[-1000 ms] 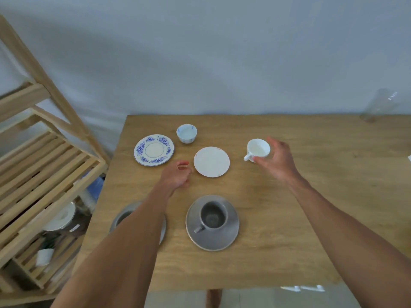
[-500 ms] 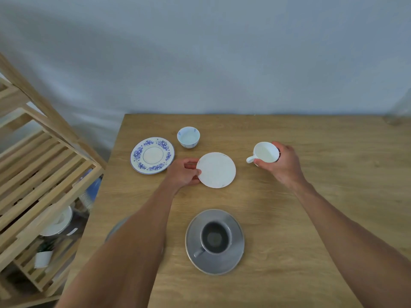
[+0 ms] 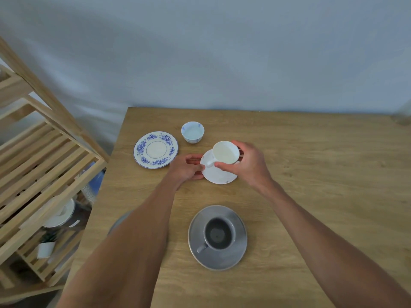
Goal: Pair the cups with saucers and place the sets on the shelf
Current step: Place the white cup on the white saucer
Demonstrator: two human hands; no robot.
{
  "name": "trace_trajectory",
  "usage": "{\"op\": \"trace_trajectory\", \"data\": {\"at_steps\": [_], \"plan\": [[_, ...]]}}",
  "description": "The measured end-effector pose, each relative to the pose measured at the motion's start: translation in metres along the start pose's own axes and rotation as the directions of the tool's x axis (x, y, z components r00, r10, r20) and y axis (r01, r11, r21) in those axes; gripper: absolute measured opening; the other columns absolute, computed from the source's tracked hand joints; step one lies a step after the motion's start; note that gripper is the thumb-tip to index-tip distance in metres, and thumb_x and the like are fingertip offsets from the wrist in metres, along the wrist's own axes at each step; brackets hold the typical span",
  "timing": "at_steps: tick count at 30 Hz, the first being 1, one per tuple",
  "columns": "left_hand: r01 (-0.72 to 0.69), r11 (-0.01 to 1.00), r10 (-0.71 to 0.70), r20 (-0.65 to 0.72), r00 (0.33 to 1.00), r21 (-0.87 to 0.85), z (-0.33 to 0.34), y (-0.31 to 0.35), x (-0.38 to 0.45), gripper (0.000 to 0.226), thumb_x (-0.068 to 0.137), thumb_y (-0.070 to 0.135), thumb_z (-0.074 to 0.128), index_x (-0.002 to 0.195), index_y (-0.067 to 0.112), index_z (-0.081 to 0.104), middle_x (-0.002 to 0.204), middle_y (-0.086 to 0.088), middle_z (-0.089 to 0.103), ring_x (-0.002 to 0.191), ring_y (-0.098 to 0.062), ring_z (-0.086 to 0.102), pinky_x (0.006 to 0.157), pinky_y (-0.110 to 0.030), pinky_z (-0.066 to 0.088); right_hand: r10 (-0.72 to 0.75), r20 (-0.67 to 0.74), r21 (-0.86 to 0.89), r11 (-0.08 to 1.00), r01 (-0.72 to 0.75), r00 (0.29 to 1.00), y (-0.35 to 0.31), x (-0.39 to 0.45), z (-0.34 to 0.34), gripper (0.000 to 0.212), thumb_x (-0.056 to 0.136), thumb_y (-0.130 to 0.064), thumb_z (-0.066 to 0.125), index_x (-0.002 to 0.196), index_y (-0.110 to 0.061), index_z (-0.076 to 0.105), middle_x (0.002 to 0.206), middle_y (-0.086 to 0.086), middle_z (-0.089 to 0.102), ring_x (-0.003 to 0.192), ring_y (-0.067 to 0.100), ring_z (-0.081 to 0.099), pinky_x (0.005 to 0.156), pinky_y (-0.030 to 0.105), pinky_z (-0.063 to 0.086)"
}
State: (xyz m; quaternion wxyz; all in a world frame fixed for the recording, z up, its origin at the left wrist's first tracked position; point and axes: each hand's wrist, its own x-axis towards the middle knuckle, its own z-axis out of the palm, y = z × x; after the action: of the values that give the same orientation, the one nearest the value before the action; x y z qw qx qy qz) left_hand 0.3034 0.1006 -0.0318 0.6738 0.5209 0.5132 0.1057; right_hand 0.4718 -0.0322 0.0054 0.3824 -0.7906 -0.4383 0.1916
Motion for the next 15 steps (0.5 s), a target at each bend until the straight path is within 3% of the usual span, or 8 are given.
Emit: {"op": "trace_trajectory", "data": {"at_steps": [15], "plan": [[-0.007,0.999,0.009,0.039,0.999,-0.034,-0.003,0.000,-0.002,0.045,0.088,-0.003,0.076,0.130,0.012,0.070,0.121,-0.008,0.076,0.105,-0.024,0.076,0.075,-0.031,0.066,0.004,-0.001,-0.033,0.999,-0.004,1.000,0.008,-0.005,0.025,0.099,0.053,-0.058,0.098,0.137,-0.018,0.065,0.127,0.001,0.064,0.116,0.019,0.064,0.099,0.044,0.058]]}}
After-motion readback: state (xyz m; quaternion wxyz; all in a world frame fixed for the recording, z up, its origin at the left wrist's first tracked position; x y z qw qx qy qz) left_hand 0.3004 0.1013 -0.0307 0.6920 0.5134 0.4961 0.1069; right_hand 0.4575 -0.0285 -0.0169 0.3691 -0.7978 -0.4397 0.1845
